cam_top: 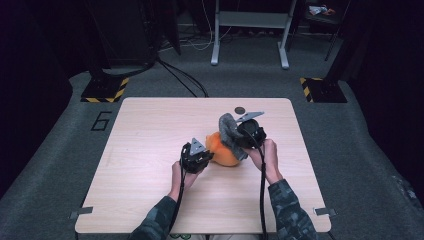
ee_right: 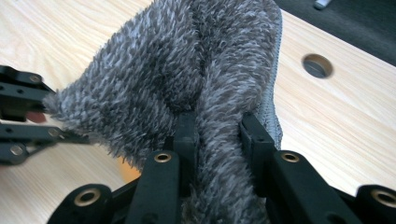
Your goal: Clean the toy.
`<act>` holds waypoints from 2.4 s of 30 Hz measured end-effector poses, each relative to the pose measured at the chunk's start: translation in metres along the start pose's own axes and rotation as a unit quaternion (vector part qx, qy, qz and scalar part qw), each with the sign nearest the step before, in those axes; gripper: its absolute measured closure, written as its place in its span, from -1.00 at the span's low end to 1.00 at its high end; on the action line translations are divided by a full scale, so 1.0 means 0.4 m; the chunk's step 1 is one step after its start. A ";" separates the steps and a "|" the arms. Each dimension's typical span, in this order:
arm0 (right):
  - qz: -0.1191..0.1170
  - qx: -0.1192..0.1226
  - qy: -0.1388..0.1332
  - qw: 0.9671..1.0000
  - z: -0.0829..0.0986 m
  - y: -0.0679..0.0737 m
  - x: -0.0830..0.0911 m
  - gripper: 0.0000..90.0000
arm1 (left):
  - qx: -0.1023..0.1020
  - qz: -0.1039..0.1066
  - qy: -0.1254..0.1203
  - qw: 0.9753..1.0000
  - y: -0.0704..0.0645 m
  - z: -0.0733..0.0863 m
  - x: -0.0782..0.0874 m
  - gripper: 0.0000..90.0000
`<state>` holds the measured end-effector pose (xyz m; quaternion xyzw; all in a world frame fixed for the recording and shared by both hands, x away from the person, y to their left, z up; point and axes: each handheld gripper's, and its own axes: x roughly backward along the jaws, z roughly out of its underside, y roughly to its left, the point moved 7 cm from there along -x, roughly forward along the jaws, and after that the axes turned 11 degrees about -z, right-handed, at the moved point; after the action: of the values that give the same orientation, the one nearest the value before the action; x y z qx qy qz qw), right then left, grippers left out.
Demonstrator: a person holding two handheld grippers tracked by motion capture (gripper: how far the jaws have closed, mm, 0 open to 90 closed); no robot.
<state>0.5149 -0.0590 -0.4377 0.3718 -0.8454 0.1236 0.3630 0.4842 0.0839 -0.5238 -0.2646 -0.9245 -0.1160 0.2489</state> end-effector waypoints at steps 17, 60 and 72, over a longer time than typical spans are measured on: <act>0.004 -0.001 0.023 1.000 0.023 -0.014 -0.038 0.59 | 0.000 0.000 0.002 1.000 0.002 0.003 -0.002 0.83; 0.042 -0.117 0.047 0.991 0.224 -0.163 -0.041 0.61 | 0.002 -0.003 0.000 1.000 0.004 0.006 -0.005 0.83; 0.016 -0.048 0.002 0.999 0.087 -0.052 0.037 0.61 | 0.005 -0.005 -0.003 1.000 0.003 0.004 -0.006 0.82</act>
<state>0.5050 -0.0980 -0.4532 0.3398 -0.8555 0.0893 0.3803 0.4861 0.0846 -0.5264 -0.2592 -0.9270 -0.1120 0.2468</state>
